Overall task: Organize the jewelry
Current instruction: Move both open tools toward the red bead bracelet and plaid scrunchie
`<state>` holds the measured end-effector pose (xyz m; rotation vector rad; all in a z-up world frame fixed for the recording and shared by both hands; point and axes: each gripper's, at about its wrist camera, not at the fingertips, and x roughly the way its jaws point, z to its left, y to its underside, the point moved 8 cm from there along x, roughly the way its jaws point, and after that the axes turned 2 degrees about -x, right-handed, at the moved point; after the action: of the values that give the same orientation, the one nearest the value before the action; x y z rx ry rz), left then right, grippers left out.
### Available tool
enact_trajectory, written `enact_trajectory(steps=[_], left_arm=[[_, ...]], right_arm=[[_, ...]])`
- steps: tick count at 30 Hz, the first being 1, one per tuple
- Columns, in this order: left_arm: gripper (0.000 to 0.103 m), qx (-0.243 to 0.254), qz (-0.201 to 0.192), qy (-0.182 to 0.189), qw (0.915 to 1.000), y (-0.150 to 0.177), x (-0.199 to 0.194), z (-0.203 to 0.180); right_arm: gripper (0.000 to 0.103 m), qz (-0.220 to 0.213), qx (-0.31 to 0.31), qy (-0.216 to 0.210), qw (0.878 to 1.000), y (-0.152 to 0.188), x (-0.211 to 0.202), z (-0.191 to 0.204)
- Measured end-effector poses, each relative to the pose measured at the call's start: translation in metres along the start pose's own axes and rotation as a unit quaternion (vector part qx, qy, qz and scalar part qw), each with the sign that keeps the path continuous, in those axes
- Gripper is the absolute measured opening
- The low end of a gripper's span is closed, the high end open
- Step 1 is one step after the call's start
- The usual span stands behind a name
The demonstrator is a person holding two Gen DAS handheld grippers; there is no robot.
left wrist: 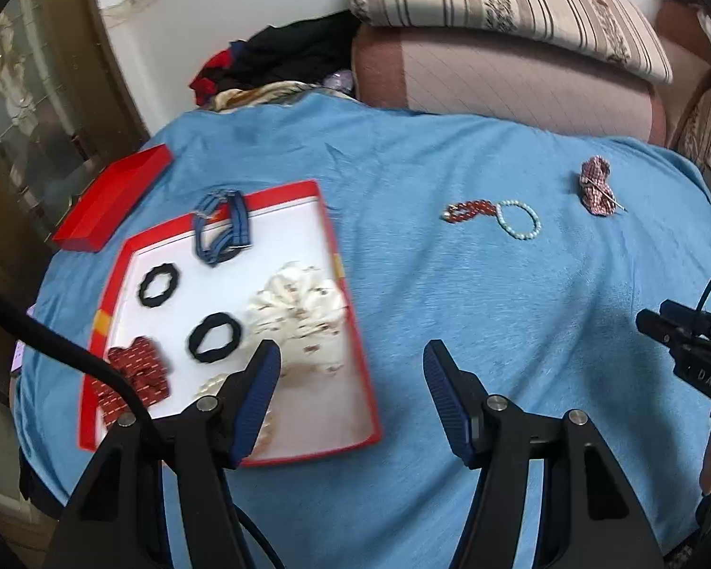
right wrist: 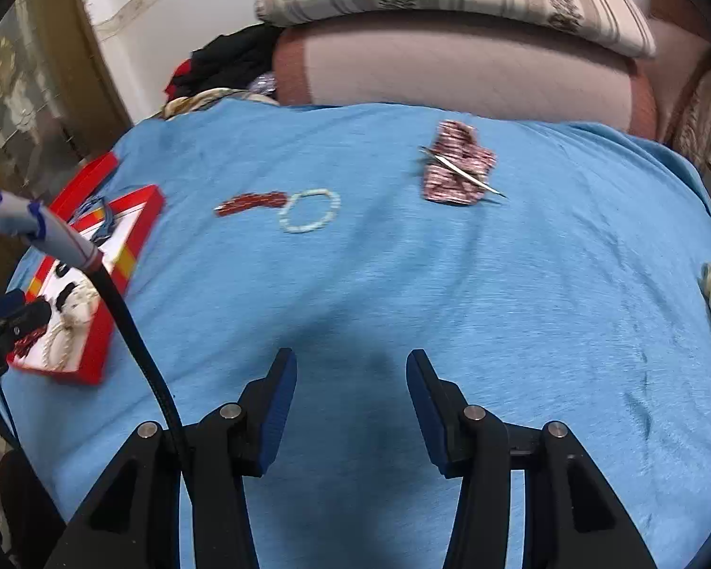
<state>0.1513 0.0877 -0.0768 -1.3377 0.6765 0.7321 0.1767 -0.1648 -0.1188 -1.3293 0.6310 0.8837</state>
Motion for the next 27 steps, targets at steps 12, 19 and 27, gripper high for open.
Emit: enact_trajectory(steps=[12, 19, 27], left_arm=[[0.062, 0.024, 0.024, 0.041, 0.9986, -0.032, 0.06, -0.057], [0.062, 0.02, 0.026, 0.064, 0.9974, -0.067, 0.101, -0.076], [0.062, -0.007, 0.056, 0.127, 0.9903, -0.1, 0.15, -0.087]], right_arm=[[0.053, -0.004, 0.041, 0.016, 0.999, -0.016, 0.019, -0.063], [0.053, -0.005, 0.05, -0.024, 0.998, -0.038, 0.038, -0.051], [0.053, 0.002, 0.049, -0.093, 0.994, -0.083, 0.084, -0.01]])
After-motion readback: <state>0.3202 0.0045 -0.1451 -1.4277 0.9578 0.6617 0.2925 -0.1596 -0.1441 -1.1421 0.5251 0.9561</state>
